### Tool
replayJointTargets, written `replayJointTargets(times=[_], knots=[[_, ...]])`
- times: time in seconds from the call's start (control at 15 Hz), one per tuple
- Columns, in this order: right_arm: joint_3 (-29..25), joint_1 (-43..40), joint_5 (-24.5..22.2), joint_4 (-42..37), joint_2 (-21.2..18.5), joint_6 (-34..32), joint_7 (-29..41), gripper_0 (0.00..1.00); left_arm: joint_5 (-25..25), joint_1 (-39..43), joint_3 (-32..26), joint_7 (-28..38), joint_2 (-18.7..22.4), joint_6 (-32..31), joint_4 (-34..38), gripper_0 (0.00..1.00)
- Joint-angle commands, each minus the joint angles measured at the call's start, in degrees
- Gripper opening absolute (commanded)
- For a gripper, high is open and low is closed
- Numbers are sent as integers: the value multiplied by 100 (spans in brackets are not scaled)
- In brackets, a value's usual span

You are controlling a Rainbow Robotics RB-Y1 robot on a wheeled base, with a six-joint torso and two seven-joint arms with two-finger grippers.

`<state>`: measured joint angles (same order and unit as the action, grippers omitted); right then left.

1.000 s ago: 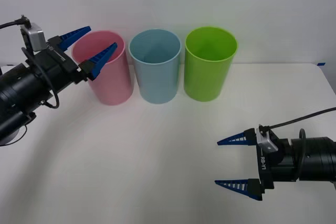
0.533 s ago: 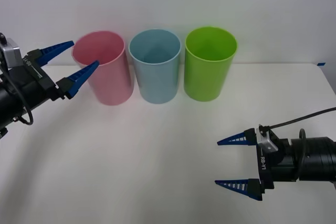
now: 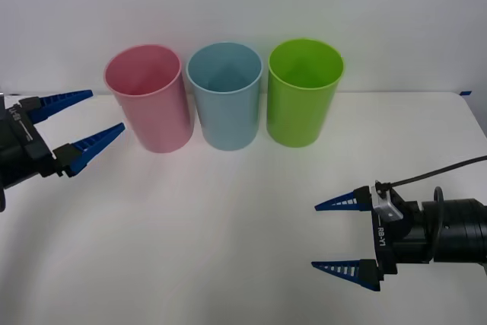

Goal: Put cans in the blue bin and PET bottles in the pink bin and trash in the green bin.

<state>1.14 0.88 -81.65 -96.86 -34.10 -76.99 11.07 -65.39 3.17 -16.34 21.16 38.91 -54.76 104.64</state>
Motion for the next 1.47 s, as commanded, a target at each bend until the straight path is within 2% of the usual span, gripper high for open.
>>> replayJointTargets(times=[0.07, 0.6, 0.93, 1.27, 1.47], knots=[[0, 0, 0, 0, 0, 0, 0, 100, -176, 219, -203, 143, -7, -325, 153, 100], [0, 0, 0, 0, 0, 0, 0, 100, -431, 1133, -625, 29, -7, -1054, 707, 100], [0, 0, 0, 0, 0, 0, 0, 100, -413, 1801, -853, -138, -33, -1134, 1111, 100], [0, 0, 0, 0, 0, 0, 0, 100, -563, 2319, -1011, -621, -393, -1134, 1278, 100], [0, 0, 0, 0, 0, 0, 0, 100, -660, 2618, -1126, -727, -411, -1142, 1401, 100]])
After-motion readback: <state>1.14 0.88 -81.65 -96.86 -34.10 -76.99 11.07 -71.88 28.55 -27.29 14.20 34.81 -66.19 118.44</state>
